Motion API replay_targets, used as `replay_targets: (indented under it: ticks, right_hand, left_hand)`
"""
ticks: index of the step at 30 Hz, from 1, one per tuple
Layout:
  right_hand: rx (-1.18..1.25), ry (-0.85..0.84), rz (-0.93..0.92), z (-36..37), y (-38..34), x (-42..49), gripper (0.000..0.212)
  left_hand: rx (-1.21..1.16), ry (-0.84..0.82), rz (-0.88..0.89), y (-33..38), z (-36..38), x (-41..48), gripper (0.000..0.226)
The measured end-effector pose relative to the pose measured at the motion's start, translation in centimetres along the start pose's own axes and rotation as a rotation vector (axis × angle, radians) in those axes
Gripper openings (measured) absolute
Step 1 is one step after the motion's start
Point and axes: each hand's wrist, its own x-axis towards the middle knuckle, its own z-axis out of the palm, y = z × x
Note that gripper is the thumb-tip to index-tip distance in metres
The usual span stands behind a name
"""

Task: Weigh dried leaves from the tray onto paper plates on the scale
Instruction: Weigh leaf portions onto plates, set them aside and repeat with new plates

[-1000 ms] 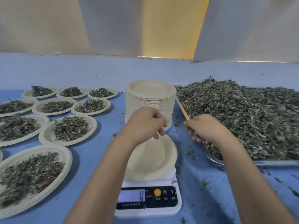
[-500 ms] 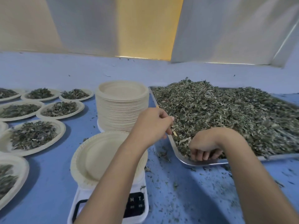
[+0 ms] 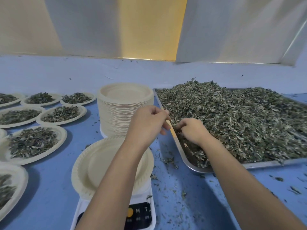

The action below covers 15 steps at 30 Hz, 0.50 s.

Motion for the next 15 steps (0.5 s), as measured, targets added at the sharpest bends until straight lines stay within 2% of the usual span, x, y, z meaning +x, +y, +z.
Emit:
replay_targets:
  ticks: [2,4,6,8,11,15]
  right_hand:
    - [0.005,0.182,-0.003,0.0,0.2,0.2,0.030]
    - [-0.109,0.280,-0.020,0.2,0.5,0.5,0.024]
    - [-0.210,0.191,-0.056,0.7,1.0,1.0,0.024]
    - [-0.283,0.039,-0.097,1.3,1.3,1.7,0.043]
    - [-0.441,-0.045,-0.161,2.5,1.4,2.4,0.049]
    - [-0.443,-0.205,-0.026,3.3,2.2,3.3,0.050]
  left_hand:
    - [-0.049,0.028,-0.018,0.0,-0.3,0.0,0.026]
    - [-0.092,0.039,-0.032,0.1,-0.5,0.0,0.026]
    - [-0.123,0.044,-0.041,0.2,-0.5,0.0,0.026]
    - [-0.151,0.046,-0.047,0.4,-0.5,-0.1,0.026]
    - [-0.178,0.043,-0.049,0.5,-0.4,-0.2,0.026]
    - [-0.185,0.034,-0.051,0.5,-0.4,-0.3,0.025]
